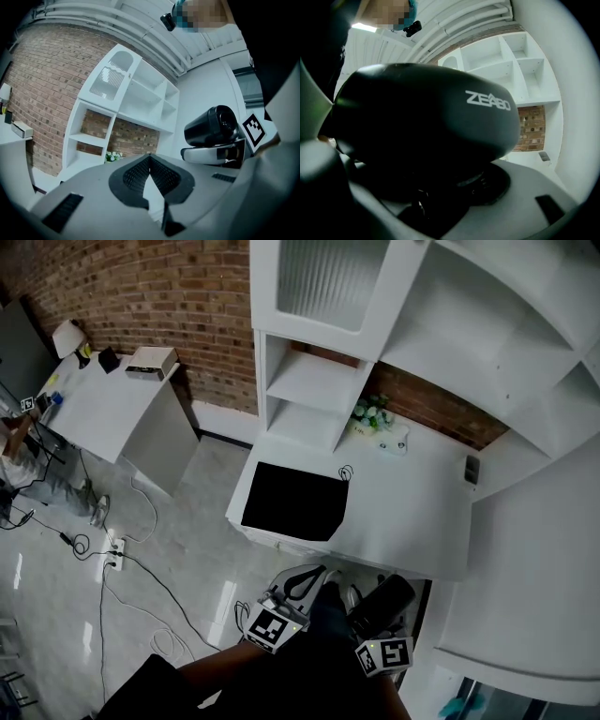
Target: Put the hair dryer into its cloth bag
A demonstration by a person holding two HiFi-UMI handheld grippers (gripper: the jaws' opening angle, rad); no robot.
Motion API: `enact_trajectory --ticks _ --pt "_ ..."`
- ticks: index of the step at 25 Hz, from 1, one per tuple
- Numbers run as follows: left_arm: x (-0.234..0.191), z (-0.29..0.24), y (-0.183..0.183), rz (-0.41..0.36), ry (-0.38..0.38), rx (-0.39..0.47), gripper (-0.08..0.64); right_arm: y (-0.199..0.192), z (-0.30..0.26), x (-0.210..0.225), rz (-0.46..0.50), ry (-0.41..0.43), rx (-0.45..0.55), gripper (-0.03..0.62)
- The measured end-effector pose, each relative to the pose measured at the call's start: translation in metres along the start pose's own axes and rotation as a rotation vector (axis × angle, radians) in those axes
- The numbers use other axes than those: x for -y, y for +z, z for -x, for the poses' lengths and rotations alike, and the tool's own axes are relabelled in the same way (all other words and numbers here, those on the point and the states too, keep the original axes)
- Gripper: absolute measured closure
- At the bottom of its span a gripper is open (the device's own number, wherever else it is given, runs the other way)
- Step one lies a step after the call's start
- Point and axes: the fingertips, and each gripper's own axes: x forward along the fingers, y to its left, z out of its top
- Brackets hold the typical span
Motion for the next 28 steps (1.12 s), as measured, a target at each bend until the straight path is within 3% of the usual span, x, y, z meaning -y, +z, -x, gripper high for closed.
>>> enact_trajectory --ticks 4,10,14,20,24,28 --pt "-0.010 -0.024 -0.005 -0.033 0.009 -0.021 0.552 -0.001 -0.022 0.016 -0.013 0.038 0.016 0.322" --pt "-0.038 -0.072 -0.019 -0.037 0.087 -0.069 0.552 -0.002 -0.063 0.057 -0.053 0.084 0.028 0.322" --pt "-0.053 -0.107 -0.029 -0.081 0.122 -0.076 0.552 -0.003 -0.087 0.091 -0.072 0.105 0.017 0.323" --pt "-0.065 -0.147 -0.083 -0.152 0.129 -0.271 0.552 -0.014 -0.117 0.133 -0.037 0.173 0.020 0.324" --pt "-0.072 -0.169 -0.120 -0.059 0.146 -0.366 0.552 -0.035 -0.140 0.156 -0.029 0.227 -0.037 0.323" --pt "-0.095 -0.188 -0.153 0.078 0.241 -0.415 0.552 -0.048 -0.158 0.177 -0.065 0.300 -0.067 0.324"
